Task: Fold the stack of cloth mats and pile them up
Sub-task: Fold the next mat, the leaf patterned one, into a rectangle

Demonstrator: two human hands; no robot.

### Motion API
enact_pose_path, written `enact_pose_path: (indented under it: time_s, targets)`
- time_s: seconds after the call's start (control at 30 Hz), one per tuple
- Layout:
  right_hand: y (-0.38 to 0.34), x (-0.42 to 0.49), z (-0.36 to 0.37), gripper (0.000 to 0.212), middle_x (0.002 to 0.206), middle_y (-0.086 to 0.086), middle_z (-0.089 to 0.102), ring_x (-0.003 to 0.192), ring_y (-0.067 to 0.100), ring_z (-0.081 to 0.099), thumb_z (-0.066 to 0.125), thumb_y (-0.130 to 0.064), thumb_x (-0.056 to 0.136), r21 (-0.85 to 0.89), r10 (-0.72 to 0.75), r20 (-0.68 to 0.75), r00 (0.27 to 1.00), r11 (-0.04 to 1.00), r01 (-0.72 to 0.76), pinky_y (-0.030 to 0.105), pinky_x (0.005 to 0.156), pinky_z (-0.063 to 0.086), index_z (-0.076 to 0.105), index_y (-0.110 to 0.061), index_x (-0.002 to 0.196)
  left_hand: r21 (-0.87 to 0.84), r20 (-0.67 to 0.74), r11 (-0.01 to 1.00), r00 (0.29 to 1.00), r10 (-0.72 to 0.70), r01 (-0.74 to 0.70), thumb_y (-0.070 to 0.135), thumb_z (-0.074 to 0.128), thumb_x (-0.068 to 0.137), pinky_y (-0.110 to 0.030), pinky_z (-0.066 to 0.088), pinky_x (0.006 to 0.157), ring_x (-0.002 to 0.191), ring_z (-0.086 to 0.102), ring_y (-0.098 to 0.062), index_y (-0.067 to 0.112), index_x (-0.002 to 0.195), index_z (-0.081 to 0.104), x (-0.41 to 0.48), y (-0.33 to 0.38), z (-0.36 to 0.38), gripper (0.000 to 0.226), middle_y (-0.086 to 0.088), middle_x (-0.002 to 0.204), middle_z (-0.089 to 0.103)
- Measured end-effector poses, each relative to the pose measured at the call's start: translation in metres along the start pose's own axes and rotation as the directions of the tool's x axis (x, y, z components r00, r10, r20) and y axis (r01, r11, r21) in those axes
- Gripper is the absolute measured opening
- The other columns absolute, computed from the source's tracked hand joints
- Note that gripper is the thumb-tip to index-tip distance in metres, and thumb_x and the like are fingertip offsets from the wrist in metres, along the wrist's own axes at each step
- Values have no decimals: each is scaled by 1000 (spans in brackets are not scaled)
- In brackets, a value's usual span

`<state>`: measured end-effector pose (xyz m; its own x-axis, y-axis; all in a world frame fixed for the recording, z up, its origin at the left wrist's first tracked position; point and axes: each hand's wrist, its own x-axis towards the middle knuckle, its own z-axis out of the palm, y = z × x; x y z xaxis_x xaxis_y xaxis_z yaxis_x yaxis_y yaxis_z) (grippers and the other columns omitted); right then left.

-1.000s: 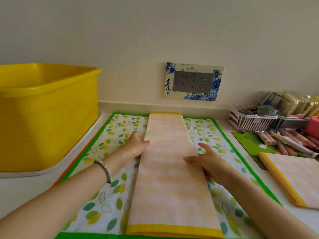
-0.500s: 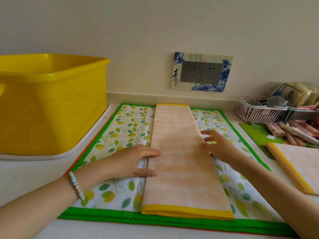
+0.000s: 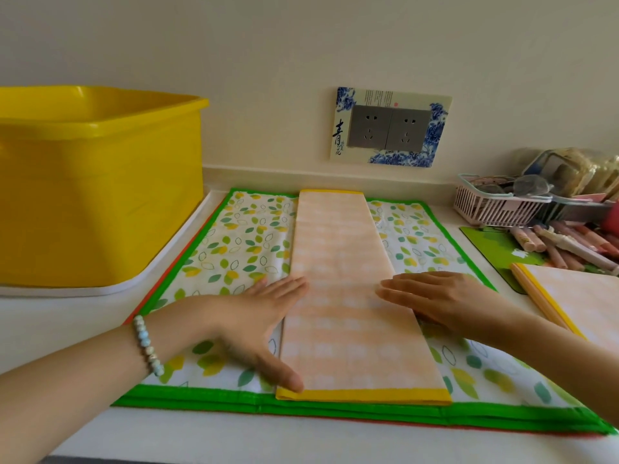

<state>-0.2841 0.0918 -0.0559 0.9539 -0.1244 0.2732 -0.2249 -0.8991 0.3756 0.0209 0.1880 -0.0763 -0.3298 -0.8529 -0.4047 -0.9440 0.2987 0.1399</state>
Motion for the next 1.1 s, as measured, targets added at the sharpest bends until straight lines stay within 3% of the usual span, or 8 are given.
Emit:
enact_pose_path:
  time_s: [0.17,0.37,0.5,0.6,0.73,0.87,0.97,1.1]
  targets:
    - [-5,8,10,51,117,9,67,100,25,68,80,1,67,129,-25,-40,999,991,30,37,72,59,66,-5,115,-26,-82,1000,996,16,-18,95,43,49,-22,-28,100,119,-43,12,39,138,-33,-2,0,5,130,30,134,-47]
    - [-6,6,19,45,117,3,67,100,20,68,78,-6,72,274,109,-21,994,957,-100,35,75,58,67,-12,116,-331,-366,936,931,-13,-118,87,25,71,-12,1,109,128,-2,28,48,143,19,-16,-11,16,82,43,143,7]
    - [1,5,22,37,114,-11,66,102,8,65,68,-18,78,494,328,36,944,816,-302,25,85,52,68,-26,114,-604,-386,778,918,-95,-174,37,31,102,4,20,95,125,27,23,44,134,41,-14,-19,14,35,31,139,39]
    - [9,10,23,37,101,-31,62,93,-15,59,71,-18,78,580,416,113,902,710,-400,4,77,43,63,-40,106,-588,-406,791,907,-109,-168,17,45,98,-11,33,101,122,39,14,38,132,46,-4,-22,7,40,24,132,49]
    - [20,20,32,43,85,-29,62,82,-15,59,73,-4,77,632,560,149,815,580,-514,3,68,43,60,-43,91,-503,-513,844,850,-119,-186,28,66,86,-14,43,88,105,52,7,33,124,57,8,-19,-6,39,19,115,60]
    - [29,31,41,36,80,-20,62,72,-8,58,68,2,77,664,661,160,733,478,-576,5,63,44,62,-33,84,-584,-583,782,783,-217,-218,12,69,82,-23,47,73,85,62,-8,19,104,65,25,-14,-11,24,6,90,69]
    - [33,39,48,30,73,-3,65,60,9,59,58,6,82,652,756,258,602,323,-686,21,53,51,61,-24,81,-638,-566,760,743,-357,-121,14,65,84,-17,39,61,70,60,-8,24,98,61,38,-17,-13,18,7,75,66]
    - [34,49,48,17,69,7,66,46,16,59,60,-31,90,634,802,468,372,-12,-773,25,44,48,62,-20,77,-721,-515,691,702,-491,-46,38,72,79,-17,40,53,57,60,-5,27,94,52,49,-22,-14,27,6,70,68]
